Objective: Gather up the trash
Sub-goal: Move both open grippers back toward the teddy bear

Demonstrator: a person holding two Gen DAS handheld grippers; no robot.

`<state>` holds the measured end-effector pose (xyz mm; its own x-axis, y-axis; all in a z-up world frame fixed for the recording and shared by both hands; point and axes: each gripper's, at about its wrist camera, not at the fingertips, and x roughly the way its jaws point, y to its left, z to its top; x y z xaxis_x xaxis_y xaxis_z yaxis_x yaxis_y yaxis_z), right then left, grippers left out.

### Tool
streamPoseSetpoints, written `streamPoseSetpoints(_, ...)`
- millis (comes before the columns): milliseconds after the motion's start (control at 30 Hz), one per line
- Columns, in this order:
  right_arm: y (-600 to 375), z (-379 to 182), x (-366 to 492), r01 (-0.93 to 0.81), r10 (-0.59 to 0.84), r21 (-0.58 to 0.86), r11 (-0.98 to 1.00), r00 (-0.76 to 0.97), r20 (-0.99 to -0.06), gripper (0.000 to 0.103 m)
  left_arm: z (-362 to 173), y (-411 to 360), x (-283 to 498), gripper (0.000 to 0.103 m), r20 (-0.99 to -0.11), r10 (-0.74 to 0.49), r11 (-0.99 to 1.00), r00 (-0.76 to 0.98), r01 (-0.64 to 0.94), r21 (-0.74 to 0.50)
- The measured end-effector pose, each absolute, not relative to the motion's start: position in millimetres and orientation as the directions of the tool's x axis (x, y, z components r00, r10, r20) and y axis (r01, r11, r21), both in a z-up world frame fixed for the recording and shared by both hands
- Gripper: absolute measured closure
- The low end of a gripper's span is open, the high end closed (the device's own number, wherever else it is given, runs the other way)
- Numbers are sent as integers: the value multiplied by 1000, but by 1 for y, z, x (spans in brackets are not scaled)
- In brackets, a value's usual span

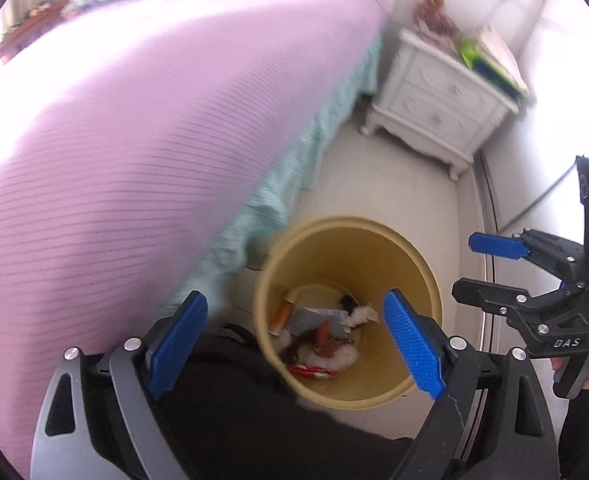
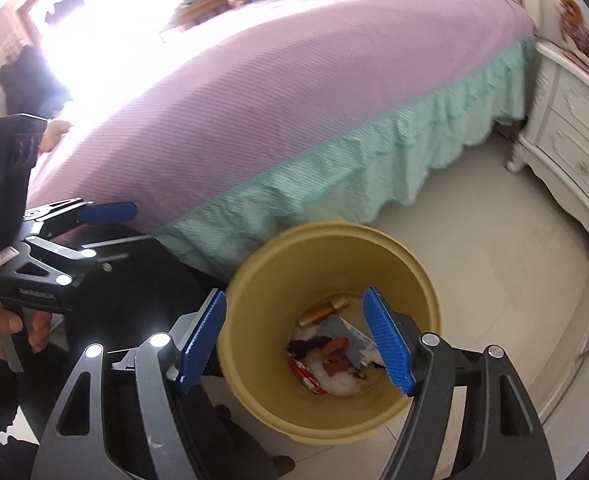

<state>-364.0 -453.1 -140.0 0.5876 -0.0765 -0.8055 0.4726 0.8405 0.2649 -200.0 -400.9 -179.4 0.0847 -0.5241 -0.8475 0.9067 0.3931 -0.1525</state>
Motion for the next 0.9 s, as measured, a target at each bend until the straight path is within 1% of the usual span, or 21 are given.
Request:
streamPoseSetpoints(100,-440,-125,-344,413,-63,269,870,634,-771,30,-153,-366,-185,11,-809,-559,459,183,881,-118)
streamPoseSetpoints(200,-427,-111,-316,354,-40,286,891,686,-726,21,-125,-327,-171,4,-759,-571,550,315,833,-68)
streamPoseSetpoints(233,-422,-107,-307,333,-26,296,895,702,-711,21,-117,-317,-168,4,-743,-563,582,363,812,-45)
streamPoseSetpoints(300,-412,-99,-284,281,14,322,904,734,-679,15,-101,-291,-156,4,-703,-521,670,484,742,15)
streamPoseSetpoints(367,-399,-90,-260,227,52,336,914,756,-653,13,-88,-267,-145,4,-671,-486,732,560,680,37)
streamPoseSetpoints(500,-367,-65,-207,92,118,304,948,787,-606,12,-70,-224,-118,4,-642,-433,816,633,578,19)
streamPoseSetpoints(667,-335,-33,-146,-47,188,265,963,822,-537,8,-55,-179,-79,4,-623,-335,892,707,451,33)
streamPoseSetpoints(800,-313,-17,-100,-121,238,254,960,832,-501,8,-50,-151,-50,4,-617,-301,925,727,380,-4)
streamPoseSetpoints(900,-299,-9,-67,-142,248,241,960,835,-492,9,-49,-141,-22,4,-615,-255,946,746,324,1)
